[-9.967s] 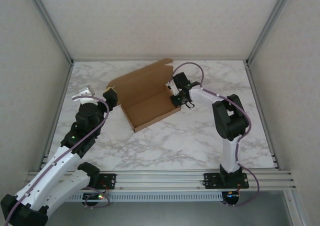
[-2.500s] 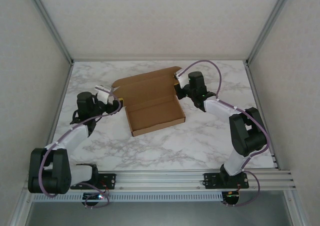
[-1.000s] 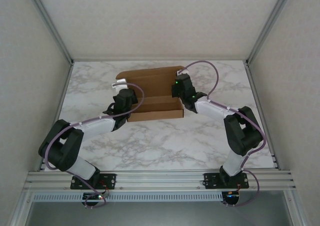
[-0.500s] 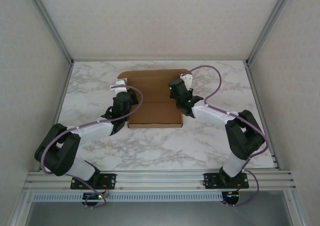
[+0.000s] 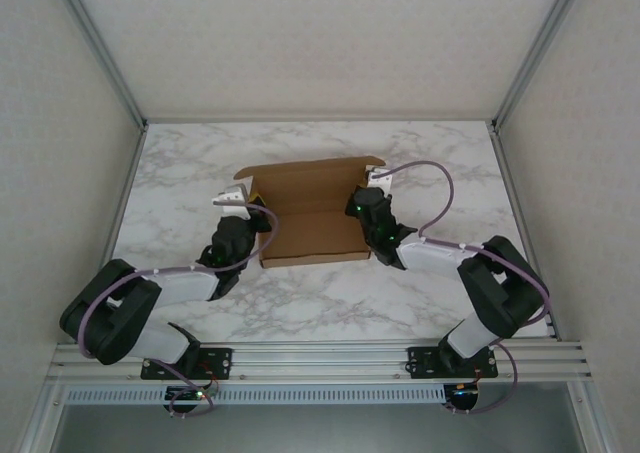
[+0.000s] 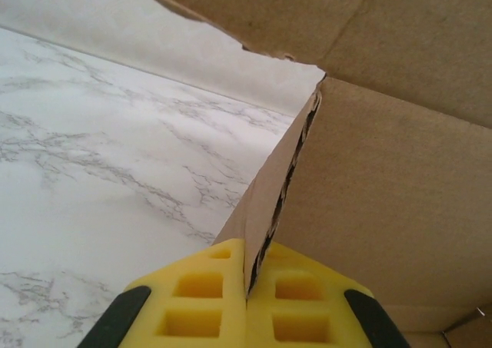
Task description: Fold the paper box
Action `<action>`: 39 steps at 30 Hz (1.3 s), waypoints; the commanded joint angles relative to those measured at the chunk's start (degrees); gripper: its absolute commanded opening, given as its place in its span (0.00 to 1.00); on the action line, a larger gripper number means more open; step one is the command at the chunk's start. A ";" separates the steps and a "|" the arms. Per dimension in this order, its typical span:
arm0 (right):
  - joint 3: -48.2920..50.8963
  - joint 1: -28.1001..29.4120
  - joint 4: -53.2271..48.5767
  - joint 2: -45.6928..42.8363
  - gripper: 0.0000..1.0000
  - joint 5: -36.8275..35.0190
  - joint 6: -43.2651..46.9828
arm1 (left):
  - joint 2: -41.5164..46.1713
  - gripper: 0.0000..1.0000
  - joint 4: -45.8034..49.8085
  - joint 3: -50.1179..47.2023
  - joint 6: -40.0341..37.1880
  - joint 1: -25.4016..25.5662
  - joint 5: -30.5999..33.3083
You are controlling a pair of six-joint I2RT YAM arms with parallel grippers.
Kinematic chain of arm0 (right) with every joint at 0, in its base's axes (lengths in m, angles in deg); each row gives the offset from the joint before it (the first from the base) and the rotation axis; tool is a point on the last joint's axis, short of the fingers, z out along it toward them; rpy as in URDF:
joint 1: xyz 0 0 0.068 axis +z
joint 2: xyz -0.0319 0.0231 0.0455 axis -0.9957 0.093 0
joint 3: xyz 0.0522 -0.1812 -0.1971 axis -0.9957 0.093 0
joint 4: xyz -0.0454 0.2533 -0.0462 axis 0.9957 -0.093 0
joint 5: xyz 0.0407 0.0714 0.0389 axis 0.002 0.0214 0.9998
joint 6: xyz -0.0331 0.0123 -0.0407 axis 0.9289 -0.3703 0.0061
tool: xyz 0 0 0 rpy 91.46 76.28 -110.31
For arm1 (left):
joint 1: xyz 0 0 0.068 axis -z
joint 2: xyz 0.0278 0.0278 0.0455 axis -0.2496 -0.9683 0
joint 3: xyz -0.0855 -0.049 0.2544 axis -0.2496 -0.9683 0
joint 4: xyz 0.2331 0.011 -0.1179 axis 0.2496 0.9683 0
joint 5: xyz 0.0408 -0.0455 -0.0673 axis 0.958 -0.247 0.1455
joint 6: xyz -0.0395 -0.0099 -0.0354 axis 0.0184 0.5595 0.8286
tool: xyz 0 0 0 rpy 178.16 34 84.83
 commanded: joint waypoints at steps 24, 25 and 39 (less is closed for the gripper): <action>13.52 0.78 15.80 -1.13 0.00 9.05 7.03 | -5.76 0.00 -14.95 -7.84 -1.98 7.42 5.81; 13.39 0.77 15.81 -0.97 0.00 9.18 7.59 | -6.58 0.00 -15.79 -7.98 -2.29 7.40 5.84; 10.74 -1.17 11.59 0.37 0.00 11.38 10.57 | -13.21 0.00 -17.45 -3.25 -5.62 7.07 7.97</action>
